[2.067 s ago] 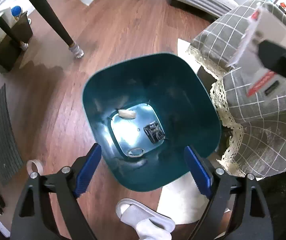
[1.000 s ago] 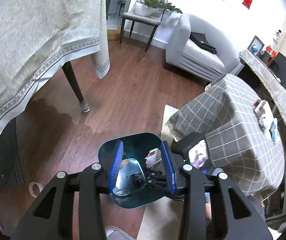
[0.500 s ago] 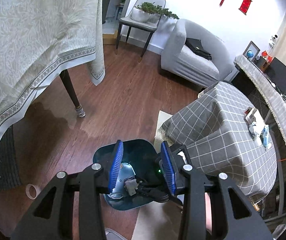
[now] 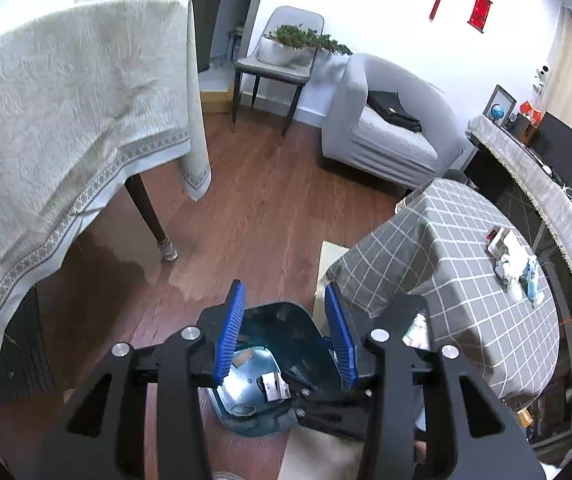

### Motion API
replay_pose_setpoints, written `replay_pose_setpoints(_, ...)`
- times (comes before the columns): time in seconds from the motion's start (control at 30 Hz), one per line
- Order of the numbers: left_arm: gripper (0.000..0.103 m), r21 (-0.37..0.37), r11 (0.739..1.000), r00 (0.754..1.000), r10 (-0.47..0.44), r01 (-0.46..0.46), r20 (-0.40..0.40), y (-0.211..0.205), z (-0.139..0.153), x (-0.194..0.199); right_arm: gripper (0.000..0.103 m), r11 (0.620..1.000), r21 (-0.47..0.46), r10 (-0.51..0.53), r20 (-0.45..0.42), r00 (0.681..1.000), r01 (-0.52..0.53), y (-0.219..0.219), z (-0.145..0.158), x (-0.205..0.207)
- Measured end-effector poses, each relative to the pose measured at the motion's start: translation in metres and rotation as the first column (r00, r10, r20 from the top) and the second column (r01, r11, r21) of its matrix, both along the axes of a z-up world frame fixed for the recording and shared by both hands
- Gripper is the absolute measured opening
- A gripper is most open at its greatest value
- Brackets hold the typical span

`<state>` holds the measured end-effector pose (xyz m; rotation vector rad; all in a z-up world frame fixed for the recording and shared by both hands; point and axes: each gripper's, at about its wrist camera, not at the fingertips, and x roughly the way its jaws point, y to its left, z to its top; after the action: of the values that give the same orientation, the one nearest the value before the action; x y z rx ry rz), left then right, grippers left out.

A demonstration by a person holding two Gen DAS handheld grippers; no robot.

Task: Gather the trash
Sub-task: 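Move both tools back toward the table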

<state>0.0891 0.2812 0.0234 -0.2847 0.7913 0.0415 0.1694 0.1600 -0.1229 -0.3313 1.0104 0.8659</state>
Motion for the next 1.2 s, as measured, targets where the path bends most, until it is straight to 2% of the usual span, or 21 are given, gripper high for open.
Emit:
replay_pose_setpoints(0.17,0.046,0.023,1.0,0.999,-0.002,0.0,0.051,-0.01,0.014,0.002,0.062,0.999,0.047,0.023,0.086,0.996,-0.027,-0.016,0.039,-0.012)
replay_pose_setpoints(0.37,0.047,0.049,0.998,0.995,-0.034,0.029,0.093,-0.034,0.027,0.009,0.056,0.994,0.109,0.005,0.147,0.989,-0.021,-0.04,0.082,-0.017)
replay_pose_setpoints(0.6,0.05,0.027,0.998,0.988,-0.054,0.051,0.147,-0.056,0.04,0.018,0.053,0.983,0.181,-0.044,0.191,0.981,0.009,-0.081,0.118,-0.02)
replay_pose_setpoints(0.87,0.057,0.036,0.995,0.985,-0.094,0.09,0.142,-0.09,0.038,0.035,0.053,0.971,0.218,-0.147,0.234,0.961,0.096,-0.138,0.141,-0.016)
replay_pose_setpoints(1.2,0.06,0.061,0.981,0.974,-0.191,0.184,0.126,-0.149,0.032,0.056,0.053,0.955,0.207,-0.257,0.233,0.938,0.21,-0.203,0.141,-0.006)
